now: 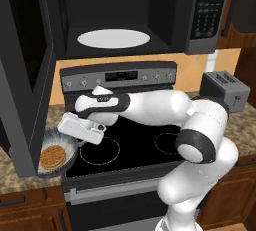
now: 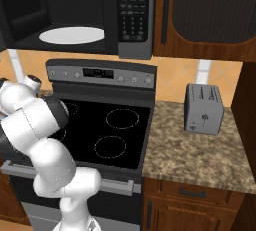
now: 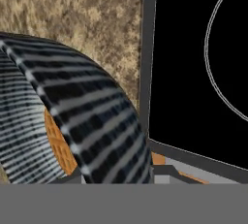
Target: Open the microwave, place the bowl with waffle inside the microwave, then close the microwave door and turn it on.
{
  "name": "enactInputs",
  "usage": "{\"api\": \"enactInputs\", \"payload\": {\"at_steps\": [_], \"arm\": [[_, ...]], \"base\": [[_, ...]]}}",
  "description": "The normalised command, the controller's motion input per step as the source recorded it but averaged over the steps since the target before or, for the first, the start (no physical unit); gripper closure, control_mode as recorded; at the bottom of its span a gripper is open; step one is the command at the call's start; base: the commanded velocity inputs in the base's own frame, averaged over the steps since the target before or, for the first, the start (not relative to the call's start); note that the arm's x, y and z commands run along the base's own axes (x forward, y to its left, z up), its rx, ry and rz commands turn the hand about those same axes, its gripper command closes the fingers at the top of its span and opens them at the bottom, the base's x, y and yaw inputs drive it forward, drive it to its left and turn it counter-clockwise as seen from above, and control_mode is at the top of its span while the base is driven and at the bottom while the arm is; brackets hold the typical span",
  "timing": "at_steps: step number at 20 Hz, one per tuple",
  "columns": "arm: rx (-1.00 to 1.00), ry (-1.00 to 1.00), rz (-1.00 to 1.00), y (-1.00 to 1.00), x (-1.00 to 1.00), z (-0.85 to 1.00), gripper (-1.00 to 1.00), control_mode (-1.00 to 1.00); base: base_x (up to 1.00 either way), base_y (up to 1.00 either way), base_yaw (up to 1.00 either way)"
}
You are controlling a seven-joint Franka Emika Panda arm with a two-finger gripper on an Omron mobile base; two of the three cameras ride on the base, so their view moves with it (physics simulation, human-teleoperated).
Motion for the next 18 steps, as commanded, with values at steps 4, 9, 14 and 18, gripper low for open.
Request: {"api": "enactInputs", "payload": {"at_steps": [4,9,14,18], "arm": [[-0.01,-0.14,-0.01,-0.69,-0.62,0.52,1.00,-1.00],[-0.03,-0.03,-0.06,-0.70,-0.37,0.54,1.00,-1.00],[-0.01,0.00,-0.18,-0.68,-0.23,0.71,1.00,-1.00],[0.00,0.00,-0.30,-0.57,-0.65,0.72,1.00,-1.00]], "base": [[0.00,0.00,0.00],[0.00,0.00,0.00],[0.00,0.00,0.00],[0.00,0.00,0.00]]}}
